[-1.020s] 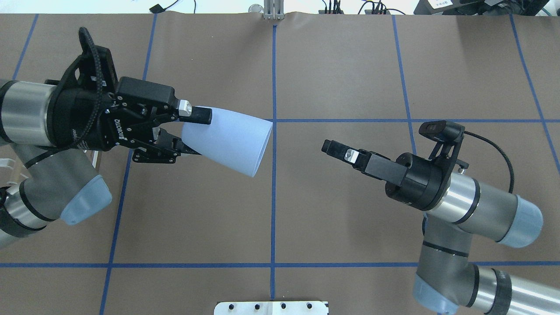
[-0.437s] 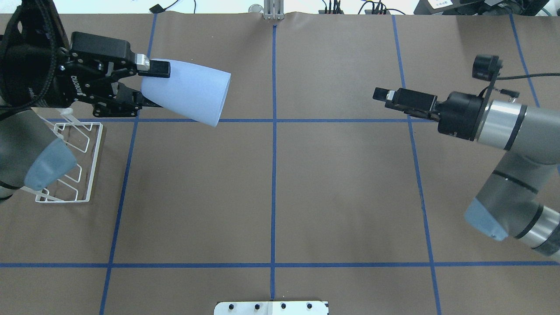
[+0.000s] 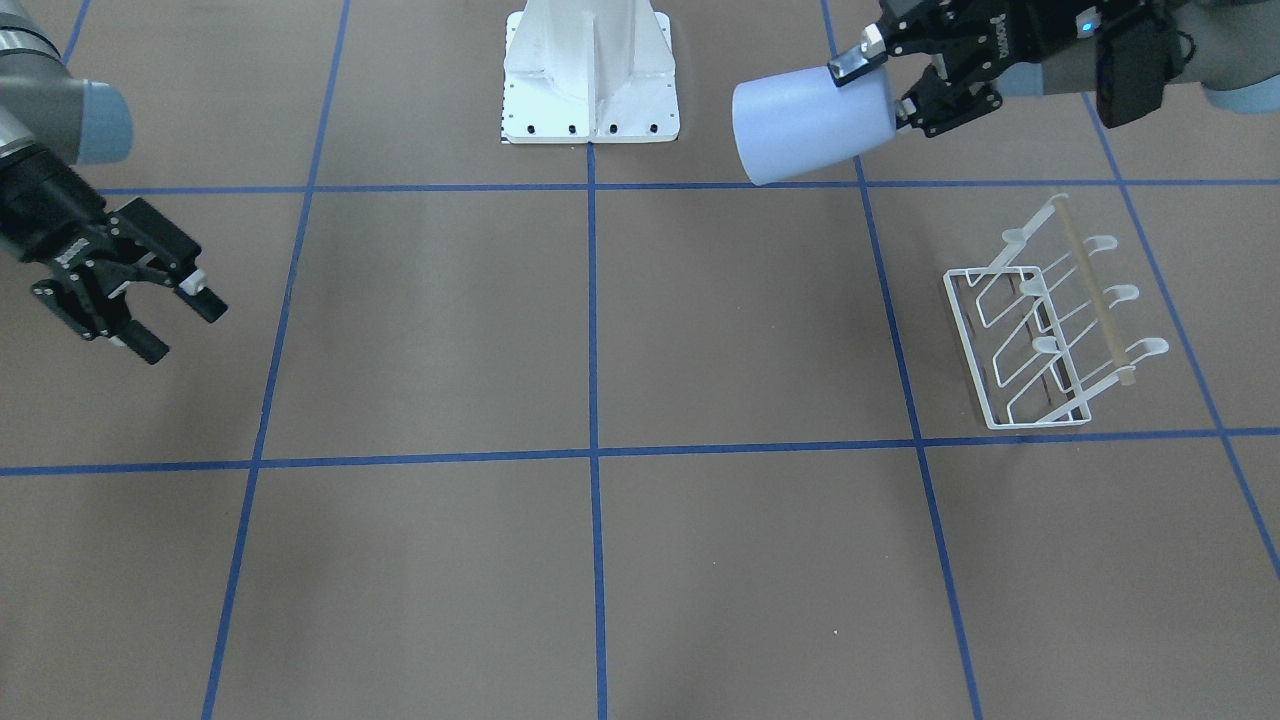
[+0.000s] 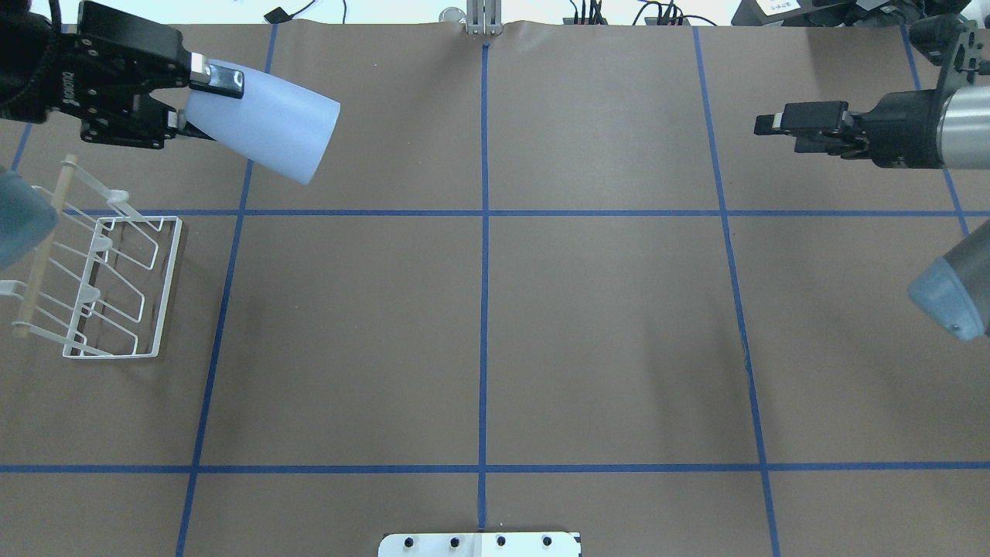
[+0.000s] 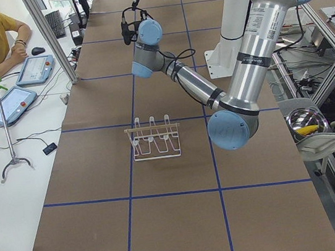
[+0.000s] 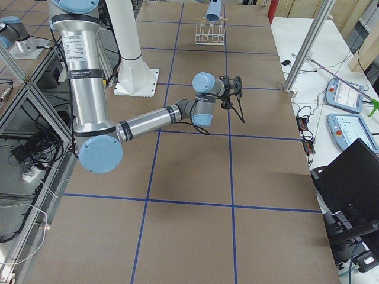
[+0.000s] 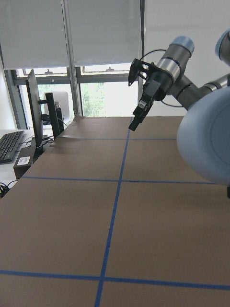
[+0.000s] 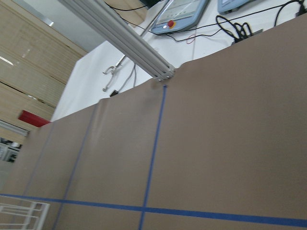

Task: Hang cup on cup holder
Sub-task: 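Open the right gripper and pull it back while the left gripper lifts the cup, then move the held cup with the left gripper above the wire rack's pegs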

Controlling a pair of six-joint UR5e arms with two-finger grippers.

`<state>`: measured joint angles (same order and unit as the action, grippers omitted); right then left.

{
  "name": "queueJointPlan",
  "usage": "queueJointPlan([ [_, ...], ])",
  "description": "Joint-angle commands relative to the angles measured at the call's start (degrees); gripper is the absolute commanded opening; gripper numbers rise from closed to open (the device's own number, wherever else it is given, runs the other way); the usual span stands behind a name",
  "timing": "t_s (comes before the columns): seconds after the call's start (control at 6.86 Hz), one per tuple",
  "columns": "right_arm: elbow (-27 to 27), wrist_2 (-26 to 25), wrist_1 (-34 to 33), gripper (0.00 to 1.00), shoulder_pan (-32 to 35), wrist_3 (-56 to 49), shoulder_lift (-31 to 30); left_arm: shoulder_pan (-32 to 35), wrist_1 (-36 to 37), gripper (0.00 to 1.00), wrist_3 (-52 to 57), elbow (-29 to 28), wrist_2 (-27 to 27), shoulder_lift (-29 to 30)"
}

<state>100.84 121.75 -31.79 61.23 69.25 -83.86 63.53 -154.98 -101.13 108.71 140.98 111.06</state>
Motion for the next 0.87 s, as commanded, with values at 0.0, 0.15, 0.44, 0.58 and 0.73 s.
queueJointPlan([
  [0.0, -0.03, 1.83, -17.00, 1.00, 5.46, -22.72, -4.71, 4.57, 11.50, 0.00, 13.36, 1.40, 3.07, -0.66],
  [0.15, 0.06, 3.31, -25.08, 1.00, 8.00, -34.33, -5.96, 5.28, 15.72, 0.00, 18.38, 2.28, 2.98, -1.45],
  [0.44, -0.20, 8.66, -33.82, 1.00, 15.46, -51.17, -9.65, 6.07, 25.82, 0.00, 32.60, 4.91, 2.63, -5.04],
  [0.58, -0.29, 9.47, -37.87, 1.00, 16.98, -56.10, -10.70, 6.60, 29.70, 0.00, 39.63, 5.19, 2.02, -6.80],
  [0.73, -0.38, 9.56, -39.74, 1.00, 18.47, -60.41, -11.41, 7.04, 32.61, 0.00, 46.05, 5.28, -0.33, -8.64],
])
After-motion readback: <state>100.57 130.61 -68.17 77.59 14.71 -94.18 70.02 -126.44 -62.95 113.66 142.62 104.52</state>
